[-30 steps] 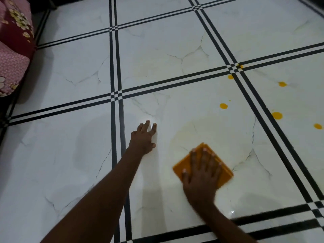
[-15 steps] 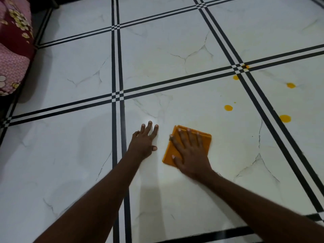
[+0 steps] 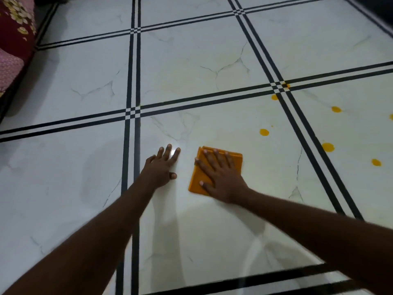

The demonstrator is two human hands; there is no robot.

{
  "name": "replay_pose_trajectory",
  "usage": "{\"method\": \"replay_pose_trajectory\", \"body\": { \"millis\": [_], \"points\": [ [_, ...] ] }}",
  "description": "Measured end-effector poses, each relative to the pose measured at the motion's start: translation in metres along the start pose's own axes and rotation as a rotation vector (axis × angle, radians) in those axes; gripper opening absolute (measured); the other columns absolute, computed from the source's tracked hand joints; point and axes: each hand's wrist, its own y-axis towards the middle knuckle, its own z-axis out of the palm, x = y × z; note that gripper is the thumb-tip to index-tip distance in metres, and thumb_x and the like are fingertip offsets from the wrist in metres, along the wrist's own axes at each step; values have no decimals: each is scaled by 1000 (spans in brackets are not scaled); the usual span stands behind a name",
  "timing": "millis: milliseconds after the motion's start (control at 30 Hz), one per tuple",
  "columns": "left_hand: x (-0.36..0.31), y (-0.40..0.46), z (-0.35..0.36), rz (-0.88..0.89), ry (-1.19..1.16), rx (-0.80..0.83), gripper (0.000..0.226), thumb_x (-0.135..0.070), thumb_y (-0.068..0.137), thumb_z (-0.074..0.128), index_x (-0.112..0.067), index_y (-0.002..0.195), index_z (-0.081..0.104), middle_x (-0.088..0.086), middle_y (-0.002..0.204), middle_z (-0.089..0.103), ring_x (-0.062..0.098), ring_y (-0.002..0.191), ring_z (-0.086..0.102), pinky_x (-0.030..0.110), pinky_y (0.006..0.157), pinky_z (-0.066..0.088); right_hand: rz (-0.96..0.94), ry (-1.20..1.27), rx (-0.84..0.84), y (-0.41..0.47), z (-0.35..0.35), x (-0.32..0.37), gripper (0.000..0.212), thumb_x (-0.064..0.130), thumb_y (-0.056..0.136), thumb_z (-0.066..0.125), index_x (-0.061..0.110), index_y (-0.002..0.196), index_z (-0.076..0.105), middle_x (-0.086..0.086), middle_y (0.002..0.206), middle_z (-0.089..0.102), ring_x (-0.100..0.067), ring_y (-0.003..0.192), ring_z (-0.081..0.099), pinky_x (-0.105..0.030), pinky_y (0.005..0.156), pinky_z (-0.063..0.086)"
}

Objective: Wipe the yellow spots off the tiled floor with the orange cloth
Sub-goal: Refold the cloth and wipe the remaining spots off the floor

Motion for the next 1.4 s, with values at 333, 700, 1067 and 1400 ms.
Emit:
{"method": "replay_pose_trajectory", "body": {
  "millis": [333, 700, 1067, 1400],
  "points": [
    [-27, -11, -23, -71, -13, -130, 74, -39, 90, 57, -13, 154, 31, 17, 155, 37, 37, 140, 37, 49, 110, 39, 169, -85, -29, -120, 2, -79, 80, 60, 95, 30, 26, 164, 8, -16, 171, 10, -44, 155, 16, -65, 122, 15],
    [-63, -20, 15, -115, -177, -196, 94, -74, 81, 27, -30, 160, 1, 11, 167, 1, 30, 154, 2, 47, 121, 11, 405, 47, -185, -67, 7, -84, 77, 62, 93, 32, 33, 163, 18, -9, 172, 15, -37, 157, 14, -57, 126, 7],
    [-62, -12, 5, -121, -177, -161, 99, -70, 84, 55, -31, 159, 5, 9, 167, 2, 27, 154, 2, 48, 120, 15, 145, 12, -142, -2, 2, -62, 76, 64, 93, 31, 35, 162, 21, -6, 171, 20, -37, 157, 17, -60, 124, 11],
    [-59, -10, 1, -119, -137, -95, 108, -84, 75, 40, -30, 159, 0, 10, 167, -2, 28, 153, 1, 48, 119, 17, 121, 10, -157, -24, 1, -63, 78, 63, 93, 33, 31, 163, 17, -10, 171, 16, -38, 157, 14, -61, 124, 9]
  ]
}}
